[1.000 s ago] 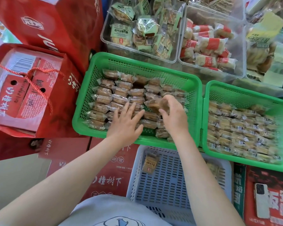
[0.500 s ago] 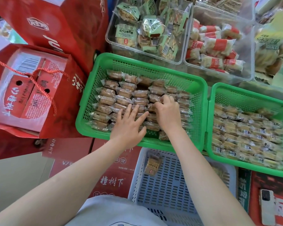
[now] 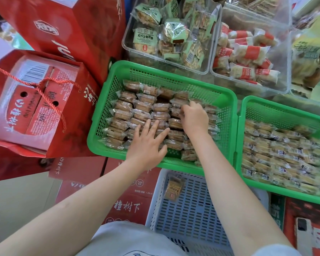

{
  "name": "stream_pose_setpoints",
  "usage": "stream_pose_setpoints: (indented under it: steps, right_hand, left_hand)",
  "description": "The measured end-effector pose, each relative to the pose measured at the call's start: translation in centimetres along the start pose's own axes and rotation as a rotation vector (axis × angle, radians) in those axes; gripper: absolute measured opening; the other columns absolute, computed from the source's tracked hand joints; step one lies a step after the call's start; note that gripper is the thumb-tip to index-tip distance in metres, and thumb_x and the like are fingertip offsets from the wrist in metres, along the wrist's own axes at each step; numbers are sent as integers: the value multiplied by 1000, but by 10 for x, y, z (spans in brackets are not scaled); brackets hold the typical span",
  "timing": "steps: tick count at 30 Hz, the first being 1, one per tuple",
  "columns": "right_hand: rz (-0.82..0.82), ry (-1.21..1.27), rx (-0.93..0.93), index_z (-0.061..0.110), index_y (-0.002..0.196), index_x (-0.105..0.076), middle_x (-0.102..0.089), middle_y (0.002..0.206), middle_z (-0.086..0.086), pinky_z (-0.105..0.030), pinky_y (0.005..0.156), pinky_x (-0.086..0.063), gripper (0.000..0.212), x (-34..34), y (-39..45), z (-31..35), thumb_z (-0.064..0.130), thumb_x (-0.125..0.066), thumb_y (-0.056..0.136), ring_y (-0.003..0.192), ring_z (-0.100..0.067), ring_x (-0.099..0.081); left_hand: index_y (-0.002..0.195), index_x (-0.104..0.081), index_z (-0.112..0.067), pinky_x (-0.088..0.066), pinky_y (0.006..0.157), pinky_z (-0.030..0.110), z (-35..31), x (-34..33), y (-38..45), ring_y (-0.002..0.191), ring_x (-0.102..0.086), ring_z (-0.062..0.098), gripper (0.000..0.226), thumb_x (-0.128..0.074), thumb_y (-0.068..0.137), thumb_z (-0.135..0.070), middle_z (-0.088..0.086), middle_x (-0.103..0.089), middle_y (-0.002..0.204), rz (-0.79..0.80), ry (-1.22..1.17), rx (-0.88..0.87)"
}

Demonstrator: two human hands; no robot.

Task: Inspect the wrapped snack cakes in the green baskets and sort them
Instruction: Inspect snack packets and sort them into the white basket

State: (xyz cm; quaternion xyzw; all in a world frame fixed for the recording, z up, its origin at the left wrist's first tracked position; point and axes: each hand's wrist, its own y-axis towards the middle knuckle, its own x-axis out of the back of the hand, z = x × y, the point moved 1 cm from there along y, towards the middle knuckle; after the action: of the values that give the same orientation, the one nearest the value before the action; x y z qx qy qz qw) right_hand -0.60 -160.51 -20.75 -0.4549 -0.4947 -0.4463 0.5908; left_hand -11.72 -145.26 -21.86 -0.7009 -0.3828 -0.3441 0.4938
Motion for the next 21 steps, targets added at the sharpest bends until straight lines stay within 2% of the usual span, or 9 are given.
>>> stream_pose_setpoints:
  steps: [3, 6, 9, 11, 13, 15, 17, 19, 21]
  right_hand:
    - [7, 8, -41, 5, 96, -72, -63, 99, -12, -36, 67, -41, 14, 0, 3, -2, 7, -59, 92, 98, -33, -55]
    - [-30, 55, -81, 2, 104, -64, -58, 106, -15, -36, 66, -36, 18, 3, 1, -1, -2, -53, 90, 97, -35, -53]
    - [-2, 144, -136, 7, 119, -51, -50, 112, -19, -39, 64, -36, 36, 3, -7, 6, -11, -43, 89, 86, -35, -50]
    - [12, 214, -163, 10, 124, -46, -47, 110, -17, -39, 63, -35, 40, 7, -9, 8, -10, -38, 90, 77, -33, -47]
    - [-1, 313, -197, 12, 123, -45, -45, 107, -13, -37, 66, -35, 31, 13, -5, 6, -1, -34, 97, 76, -31, -48]
    - [-23, 459, -236, 11, 117, -48, -49, 106, -10, -35, 74, -37, 19, 22, 0, 1, 11, -33, 105, 86, -30, -52]
    - [-108, 566, -257, 9, 107, -52, -54, 104, -8, -35, 77, -41, 16, 33, -1, -4, 15, -37, 106, 93, -26, -54]
    - [-245, 642, -251, 8, 101, -53, -57, 98, -5, -32, 78, -47, 13, 50, -11, -8, 14, -42, 105, 89, -20, -54]
    - [-337, 768, -284, 12, 99, -52, -56, 90, 5, -21, 74, -45, 10, 67, -27, -11, 15, -44, 104, 82, -14, -54]
  left_hand:
    - [160, 0, -41, 8, 124, 52, 0, 0, 0, 155, 17, 27, 61, -20, 104, -54, 4, 12, 169, 0, -9, 1]
    - [160, 0, -41, 8, 124, 52, 0, 0, 0, 155, 17, 27, 61, -20, 104, -54, 4, 13, 169, 0, -8, 2]
    - [160, 0, -42, 8, 124, 52, 0, 0, 0, 155, 17, 27, 61, -20, 104, -55, 4, 13, 169, 0, -4, 2]
    - [160, 0, -41, 7, 124, 53, 0, 0, -1, 155, 16, 28, 61, -20, 104, -54, 4, 12, 169, -3, -4, -1]
    - [160, 0, -41, 7, 124, 52, 0, 0, -1, 155, 16, 28, 61, -21, 104, -54, 5, 12, 169, -1, -6, -5]
    - [160, 0, -41, 8, 124, 52, 0, 1, -1, 155, 16, 28, 61, -21, 104, -54, 5, 12, 169, -1, -10, -9]
    - [160, 1, -41, 8, 123, 52, 0, 1, -2, 155, 17, 28, 61, -21, 104, -54, 4, 12, 169, -1, -7, -7]
    - [160, 3, -40, 8, 124, 52, 1, 2, -2, 155, 16, 27, 62, -21, 104, -54, 4, 11, 169, -5, -4, -7]
    - [160, 3, -38, 7, 124, 50, 0, 4, -4, 155, 14, 26, 64, -23, 105, -54, 3, 9, 170, -20, -31, -2]
